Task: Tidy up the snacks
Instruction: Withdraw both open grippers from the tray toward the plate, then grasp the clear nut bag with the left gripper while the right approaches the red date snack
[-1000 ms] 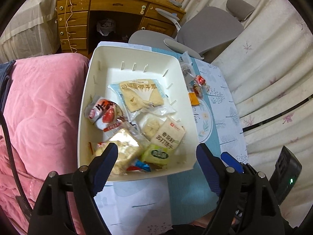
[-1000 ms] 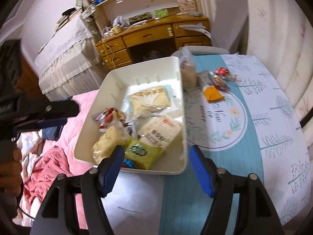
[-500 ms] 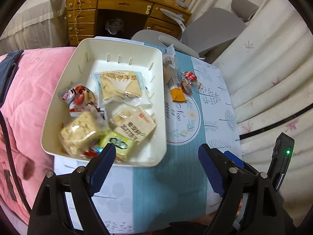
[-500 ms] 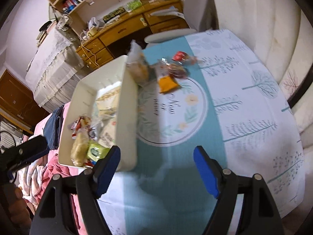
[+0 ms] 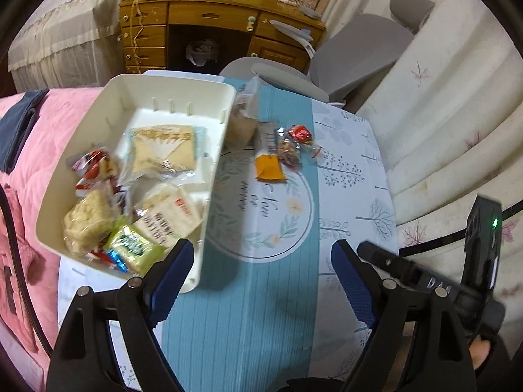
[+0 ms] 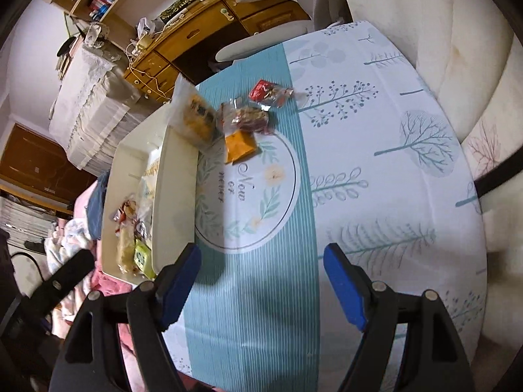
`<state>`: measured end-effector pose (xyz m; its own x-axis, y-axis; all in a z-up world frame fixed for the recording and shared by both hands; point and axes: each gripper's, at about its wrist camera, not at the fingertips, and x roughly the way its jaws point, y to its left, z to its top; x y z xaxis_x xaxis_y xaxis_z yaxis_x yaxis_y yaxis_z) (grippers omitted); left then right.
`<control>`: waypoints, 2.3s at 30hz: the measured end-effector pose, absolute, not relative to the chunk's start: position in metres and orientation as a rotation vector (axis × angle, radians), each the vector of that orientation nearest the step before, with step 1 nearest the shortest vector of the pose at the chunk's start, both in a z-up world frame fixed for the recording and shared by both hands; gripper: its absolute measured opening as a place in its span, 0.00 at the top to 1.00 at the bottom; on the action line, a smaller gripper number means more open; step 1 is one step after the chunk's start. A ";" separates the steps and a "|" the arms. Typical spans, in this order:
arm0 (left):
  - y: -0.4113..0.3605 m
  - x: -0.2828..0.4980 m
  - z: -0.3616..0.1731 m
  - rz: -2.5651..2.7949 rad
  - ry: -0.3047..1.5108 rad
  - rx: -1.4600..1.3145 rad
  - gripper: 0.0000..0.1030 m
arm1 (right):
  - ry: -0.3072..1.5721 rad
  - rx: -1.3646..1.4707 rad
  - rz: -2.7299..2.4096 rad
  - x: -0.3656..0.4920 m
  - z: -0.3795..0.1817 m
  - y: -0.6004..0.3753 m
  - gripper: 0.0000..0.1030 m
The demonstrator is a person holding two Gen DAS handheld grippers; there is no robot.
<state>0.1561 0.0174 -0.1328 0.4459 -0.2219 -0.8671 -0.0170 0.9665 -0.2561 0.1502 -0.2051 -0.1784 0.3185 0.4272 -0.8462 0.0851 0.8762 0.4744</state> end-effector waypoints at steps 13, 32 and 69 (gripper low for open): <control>-0.040 0.220 -0.146 -0.123 1.048 -0.135 0.17 | 1.303 0.560 0.222 0.230 -0.182 -0.237 0.24; -0.085 0.315 -0.233 -0.020 0.940 -0.048 0.17 | 1.330 0.544 0.223 0.355 -0.234 -0.242 0.24; -0.063 0.352 -0.277 -0.024 0.948 -0.083 0.70 | 1.420 0.282 0.346 0.409 -0.279 -0.168 0.38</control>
